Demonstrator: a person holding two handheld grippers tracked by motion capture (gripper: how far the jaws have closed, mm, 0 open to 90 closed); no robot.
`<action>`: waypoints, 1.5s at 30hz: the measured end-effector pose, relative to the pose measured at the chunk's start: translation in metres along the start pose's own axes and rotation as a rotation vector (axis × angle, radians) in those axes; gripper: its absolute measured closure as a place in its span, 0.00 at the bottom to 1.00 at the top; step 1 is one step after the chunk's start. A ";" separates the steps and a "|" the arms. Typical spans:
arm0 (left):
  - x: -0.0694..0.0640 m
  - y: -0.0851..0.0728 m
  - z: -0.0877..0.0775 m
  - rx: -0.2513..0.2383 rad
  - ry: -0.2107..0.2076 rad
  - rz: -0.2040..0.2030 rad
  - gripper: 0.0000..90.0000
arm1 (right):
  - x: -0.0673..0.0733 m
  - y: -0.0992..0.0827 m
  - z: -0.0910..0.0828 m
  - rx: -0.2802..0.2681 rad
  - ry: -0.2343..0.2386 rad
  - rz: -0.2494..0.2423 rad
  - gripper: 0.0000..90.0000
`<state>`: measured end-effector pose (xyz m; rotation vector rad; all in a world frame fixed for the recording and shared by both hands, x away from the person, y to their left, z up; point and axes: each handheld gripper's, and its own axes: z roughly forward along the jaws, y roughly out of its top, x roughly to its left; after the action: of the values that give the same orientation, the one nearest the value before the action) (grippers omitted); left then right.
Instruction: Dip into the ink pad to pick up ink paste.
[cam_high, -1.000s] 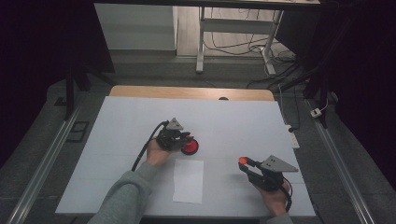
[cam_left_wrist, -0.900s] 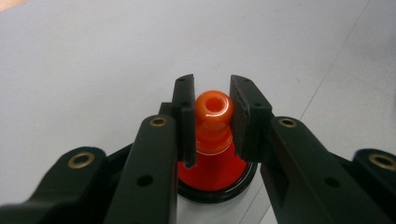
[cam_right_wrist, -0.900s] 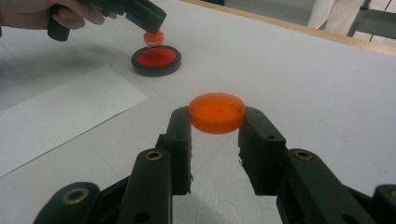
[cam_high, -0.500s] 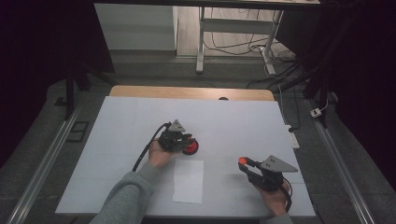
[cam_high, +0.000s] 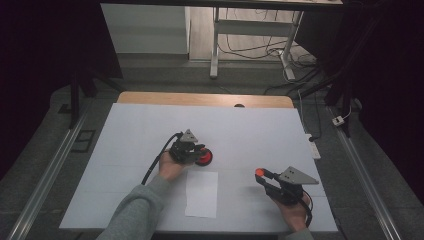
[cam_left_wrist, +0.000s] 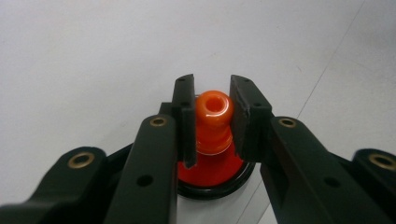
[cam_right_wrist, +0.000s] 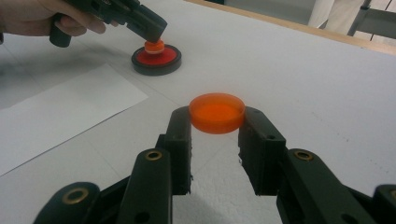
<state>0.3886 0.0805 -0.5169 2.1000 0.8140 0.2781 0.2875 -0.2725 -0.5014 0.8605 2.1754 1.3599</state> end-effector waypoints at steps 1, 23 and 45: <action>0.000 0.000 0.000 -0.001 0.000 0.000 0.81 | 0.000 0.000 0.000 0.000 0.000 0.000 0.72; -0.004 -0.012 0.003 -0.024 0.032 0.059 0.81 | 0.001 0.000 -0.001 0.000 -0.002 0.000 0.72; -0.005 -0.014 0.003 -0.033 0.034 0.038 0.81 | 0.001 0.000 -0.001 0.001 -0.002 0.000 0.72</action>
<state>0.3801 0.0816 -0.5296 2.0870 0.7844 0.3459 0.2866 -0.2726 -0.5015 0.8618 2.1743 1.3575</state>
